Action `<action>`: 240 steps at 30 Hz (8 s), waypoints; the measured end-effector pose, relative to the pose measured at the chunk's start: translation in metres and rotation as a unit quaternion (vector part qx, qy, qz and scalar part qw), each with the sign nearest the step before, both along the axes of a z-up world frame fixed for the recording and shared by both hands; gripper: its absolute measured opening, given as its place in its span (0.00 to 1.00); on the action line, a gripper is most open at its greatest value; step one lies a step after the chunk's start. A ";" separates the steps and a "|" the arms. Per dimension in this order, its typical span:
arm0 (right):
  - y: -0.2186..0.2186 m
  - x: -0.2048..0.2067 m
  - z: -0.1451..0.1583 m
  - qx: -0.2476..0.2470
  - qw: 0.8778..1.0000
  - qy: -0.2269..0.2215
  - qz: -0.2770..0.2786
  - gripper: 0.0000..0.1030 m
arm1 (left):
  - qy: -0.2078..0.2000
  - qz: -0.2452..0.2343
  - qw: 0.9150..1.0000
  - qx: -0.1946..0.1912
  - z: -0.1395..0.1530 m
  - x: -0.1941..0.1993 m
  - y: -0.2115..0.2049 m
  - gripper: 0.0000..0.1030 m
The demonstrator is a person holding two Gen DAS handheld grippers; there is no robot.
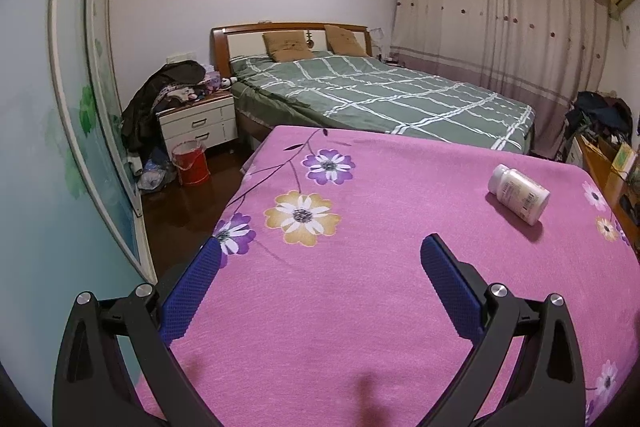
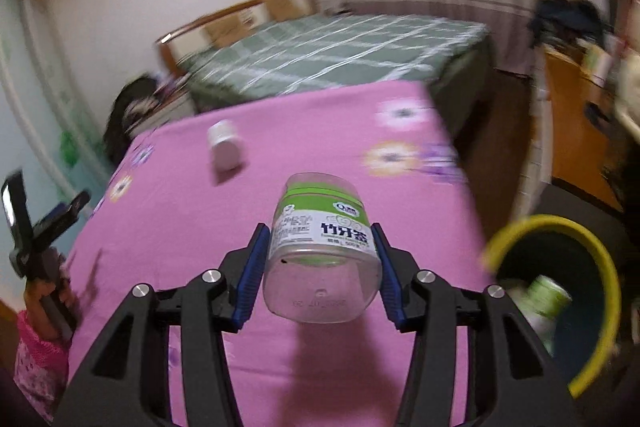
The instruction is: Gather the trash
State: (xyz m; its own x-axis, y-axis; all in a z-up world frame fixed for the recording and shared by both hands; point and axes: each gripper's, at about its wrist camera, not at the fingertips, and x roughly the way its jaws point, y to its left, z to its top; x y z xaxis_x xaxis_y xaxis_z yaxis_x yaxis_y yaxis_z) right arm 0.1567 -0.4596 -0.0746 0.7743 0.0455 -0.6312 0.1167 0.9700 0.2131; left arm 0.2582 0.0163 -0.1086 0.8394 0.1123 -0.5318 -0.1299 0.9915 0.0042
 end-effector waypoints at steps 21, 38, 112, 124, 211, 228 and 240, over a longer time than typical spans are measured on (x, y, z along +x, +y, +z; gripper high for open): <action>-0.100 -0.020 -0.040 -0.008 0.987 0.014 -0.157 0.63 | -0.002 -0.008 1.000 0.022 0.002 -0.003 -0.009 0.95; -0.017 0.032 -0.052 -0.030 0.998 0.035 -0.035 0.73 | 0.063 -0.304 0.950 0.027 0.020 0.044 -0.111 0.95; -0.159 -0.198 -0.029 -0.015 0.974 0.008 -0.226 0.79 | 0.240 -0.581 0.769 0.118 -0.057 -0.049 -0.608 0.87; -0.137 -0.207 -0.014 -0.025 0.976 -0.006 -0.218 0.81 | 0.186 -0.541 0.818 0.053 -0.007 -0.046 -0.527 0.95; 0.014 -0.204 0.061 -0.067 0.989 -0.114 -0.059 0.94 | -0.002 -0.096 0.995 -0.016 0.087 -0.224 -0.073 0.95; 0.014 -0.200 0.057 -0.067 0.990 -0.108 -0.054 0.94 | 0.007 -0.096 0.995 -0.017 0.083 -0.223 -0.076 0.95; 0.015 -0.199 0.055 -0.067 0.991 -0.107 -0.053 0.94 | 0.009 -0.098 0.995 -0.017 0.079 -0.221 -0.077 0.95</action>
